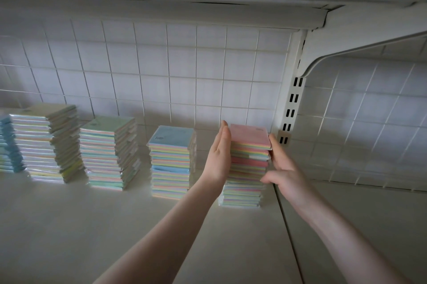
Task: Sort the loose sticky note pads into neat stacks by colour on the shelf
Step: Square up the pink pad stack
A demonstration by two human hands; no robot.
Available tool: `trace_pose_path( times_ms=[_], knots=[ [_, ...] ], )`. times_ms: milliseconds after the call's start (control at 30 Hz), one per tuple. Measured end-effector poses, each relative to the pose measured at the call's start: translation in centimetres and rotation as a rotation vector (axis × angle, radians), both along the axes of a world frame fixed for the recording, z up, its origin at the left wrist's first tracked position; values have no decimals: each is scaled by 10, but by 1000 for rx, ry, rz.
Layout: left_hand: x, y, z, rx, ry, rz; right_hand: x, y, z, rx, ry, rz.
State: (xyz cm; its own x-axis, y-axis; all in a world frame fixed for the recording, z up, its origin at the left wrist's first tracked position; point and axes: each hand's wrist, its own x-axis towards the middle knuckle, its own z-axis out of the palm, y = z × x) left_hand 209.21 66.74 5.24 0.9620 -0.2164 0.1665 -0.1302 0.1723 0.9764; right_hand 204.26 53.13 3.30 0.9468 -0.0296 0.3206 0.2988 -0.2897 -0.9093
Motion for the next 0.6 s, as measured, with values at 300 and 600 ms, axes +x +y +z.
trace_pose_path(
  times_ms=[300,600],
  knots=[
    [-8,-1,-4,-16,-97,53,-8,5,-4,-31,9,-64],
    [18,0,-10,-79,-1,72,1,-11,-2,95,57,-45]
  ],
)
